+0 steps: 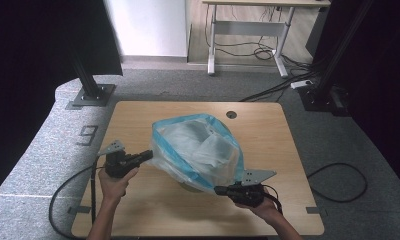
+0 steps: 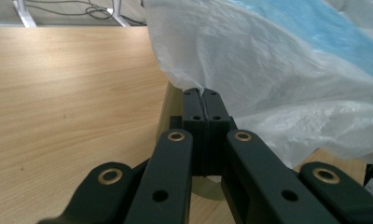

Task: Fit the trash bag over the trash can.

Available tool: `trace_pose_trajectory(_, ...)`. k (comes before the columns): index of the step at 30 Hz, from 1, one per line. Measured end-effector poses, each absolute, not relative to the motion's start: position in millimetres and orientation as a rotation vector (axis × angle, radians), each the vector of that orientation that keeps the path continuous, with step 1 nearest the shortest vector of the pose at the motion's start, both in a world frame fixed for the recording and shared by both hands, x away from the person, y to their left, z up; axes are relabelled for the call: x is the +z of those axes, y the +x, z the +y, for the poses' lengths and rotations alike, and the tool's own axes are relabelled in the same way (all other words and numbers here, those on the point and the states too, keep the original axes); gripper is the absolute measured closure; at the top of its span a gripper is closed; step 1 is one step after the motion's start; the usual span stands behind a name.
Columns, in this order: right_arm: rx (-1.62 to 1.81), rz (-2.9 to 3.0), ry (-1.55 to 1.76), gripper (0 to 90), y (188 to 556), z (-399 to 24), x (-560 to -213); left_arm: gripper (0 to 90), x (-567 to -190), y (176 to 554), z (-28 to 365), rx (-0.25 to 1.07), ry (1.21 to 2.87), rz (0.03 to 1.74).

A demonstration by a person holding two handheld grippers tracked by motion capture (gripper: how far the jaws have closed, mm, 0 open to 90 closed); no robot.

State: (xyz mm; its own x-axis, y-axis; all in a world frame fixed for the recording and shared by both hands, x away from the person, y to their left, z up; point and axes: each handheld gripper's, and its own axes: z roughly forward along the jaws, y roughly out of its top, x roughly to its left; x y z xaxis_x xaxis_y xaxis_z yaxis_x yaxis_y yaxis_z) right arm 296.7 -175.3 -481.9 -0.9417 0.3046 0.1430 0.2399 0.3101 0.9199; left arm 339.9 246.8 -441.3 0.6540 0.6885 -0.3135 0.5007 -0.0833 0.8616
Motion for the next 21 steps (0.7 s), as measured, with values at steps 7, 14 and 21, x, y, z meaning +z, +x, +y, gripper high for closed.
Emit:
trace_pose_trajectory(7,1.674,2.492,0.595,88.2,306,-181,-500,90.0,-449,348,243,0.189,1.744,1.007)
trace_pose_trajectory(14,1.673,2.441,0.621,73.6,302,-195,-500,90.0,-452,351,237,0.196,1.758,1.011)
trace_pose_trajectory(21,1.789,2.192,0.636,59.4,277,-233,-454,90.0,-451,351,238,0.204,1.746,1.025)
